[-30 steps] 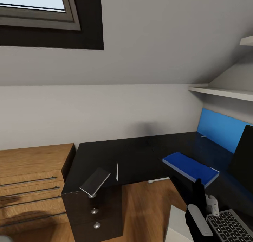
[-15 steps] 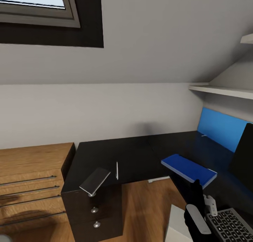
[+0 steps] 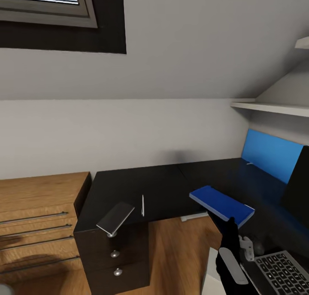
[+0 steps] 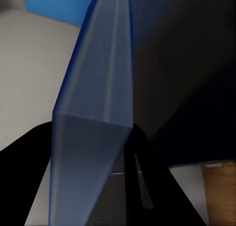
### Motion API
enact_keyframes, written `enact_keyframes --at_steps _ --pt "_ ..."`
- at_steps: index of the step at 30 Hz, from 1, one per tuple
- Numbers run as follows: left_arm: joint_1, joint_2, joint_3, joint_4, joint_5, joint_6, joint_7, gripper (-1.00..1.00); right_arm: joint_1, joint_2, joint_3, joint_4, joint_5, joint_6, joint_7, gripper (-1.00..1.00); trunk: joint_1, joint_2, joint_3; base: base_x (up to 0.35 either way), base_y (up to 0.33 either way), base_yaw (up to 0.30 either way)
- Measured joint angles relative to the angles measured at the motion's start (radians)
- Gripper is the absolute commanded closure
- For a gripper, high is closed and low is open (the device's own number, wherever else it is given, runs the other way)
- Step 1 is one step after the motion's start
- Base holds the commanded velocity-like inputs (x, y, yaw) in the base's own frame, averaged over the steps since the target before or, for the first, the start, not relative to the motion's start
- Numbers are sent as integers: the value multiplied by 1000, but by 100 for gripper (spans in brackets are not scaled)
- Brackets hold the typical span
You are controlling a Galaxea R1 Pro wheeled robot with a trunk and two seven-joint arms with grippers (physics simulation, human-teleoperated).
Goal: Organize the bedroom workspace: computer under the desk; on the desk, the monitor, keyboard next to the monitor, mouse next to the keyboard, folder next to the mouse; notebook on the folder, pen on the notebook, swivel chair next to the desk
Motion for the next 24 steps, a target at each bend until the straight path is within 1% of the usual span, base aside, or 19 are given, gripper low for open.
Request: enact_keyframes --at_steps 3,10,19,24 --pt "0 0 0 0 0 0 0 -100 0 5 0 -1 0 0 0 100 12 -21 -9 0 0 0" --pt "0 0 0 1 0 0 0 -100 0 7 -1 -1 -1 0 0 100 38 -70 -31 0 0 0" --pt "0 0 2 0 0 -1 1 -100 0 4 -3 0 3 -4 0 100 73 -133 -60 0 0 0" --pt "0 0 2 1 -2 -18 1 -100 0 1 -4 1 6 -8 0 100 92 -168 -75 0 0 0"
